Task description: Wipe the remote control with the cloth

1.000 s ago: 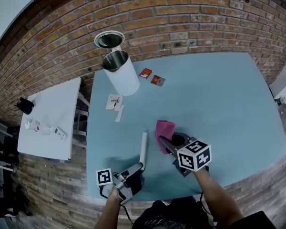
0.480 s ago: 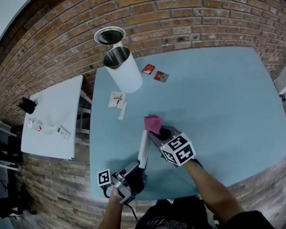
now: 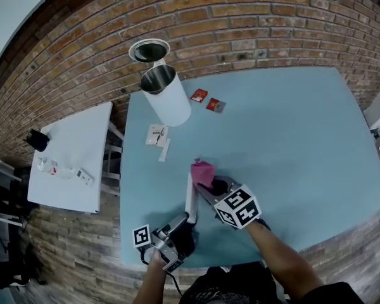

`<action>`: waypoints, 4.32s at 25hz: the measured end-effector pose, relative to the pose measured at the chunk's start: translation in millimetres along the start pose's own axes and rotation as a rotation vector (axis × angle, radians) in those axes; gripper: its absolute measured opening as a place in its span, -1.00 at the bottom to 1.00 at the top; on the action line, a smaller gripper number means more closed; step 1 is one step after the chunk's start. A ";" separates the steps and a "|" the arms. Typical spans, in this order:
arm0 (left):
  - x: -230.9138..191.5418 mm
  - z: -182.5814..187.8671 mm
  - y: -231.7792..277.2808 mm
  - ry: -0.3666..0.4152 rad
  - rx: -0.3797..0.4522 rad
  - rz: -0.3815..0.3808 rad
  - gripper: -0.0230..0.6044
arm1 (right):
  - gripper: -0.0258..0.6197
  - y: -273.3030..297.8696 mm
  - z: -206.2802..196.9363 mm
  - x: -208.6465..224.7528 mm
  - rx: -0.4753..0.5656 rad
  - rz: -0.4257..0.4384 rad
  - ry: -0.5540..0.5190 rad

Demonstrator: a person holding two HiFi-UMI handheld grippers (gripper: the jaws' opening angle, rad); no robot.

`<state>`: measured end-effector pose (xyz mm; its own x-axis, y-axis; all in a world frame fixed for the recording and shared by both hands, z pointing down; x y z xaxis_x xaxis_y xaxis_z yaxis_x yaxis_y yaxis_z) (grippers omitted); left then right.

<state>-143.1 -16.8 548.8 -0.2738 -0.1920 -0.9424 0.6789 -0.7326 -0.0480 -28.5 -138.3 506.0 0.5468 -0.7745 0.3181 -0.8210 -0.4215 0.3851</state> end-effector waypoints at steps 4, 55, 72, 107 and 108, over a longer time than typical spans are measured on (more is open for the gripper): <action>0.1 -0.3 2.5 0.003 0.006 -0.005 -0.07 | -0.69 -6.8 -2.0 -9.5 0.007 0.017 -0.001; 3.0 -0.9 15.7 -0.002 0.060 -0.020 -0.08 | -0.68 -52.7 -40.1 -89.1 -0.102 0.170 0.038; -1.2 -17.0 25.3 0.762 -0.070 0.671 -0.08 | -0.68 -116.1 -13.5 8.5 0.124 -0.060 0.233; 8.2 -44.0 55.6 1.511 -0.142 1.174 0.01 | -0.68 -135.5 -13.7 16.0 0.062 -0.036 0.154; 13.5 -49.1 56.1 1.518 -0.132 1.129 0.01 | -0.68 -136.5 -13.1 11.7 0.061 -0.041 0.146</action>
<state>-75.2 -28.3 517.2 0.9728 0.2318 0.0026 0.1483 -0.6307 0.7617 92.1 -83.6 468.5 0.5947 -0.6809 0.4275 -0.8033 -0.4827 0.3489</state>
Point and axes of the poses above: the fingertips, and each gripper's own axes: y forward along the fingers, x to its right, z out of its top, the point moved 6 cm from there along -y, backward along the fingers, and after that the axes turned 2 degrees about y, right-handed, at the moved point
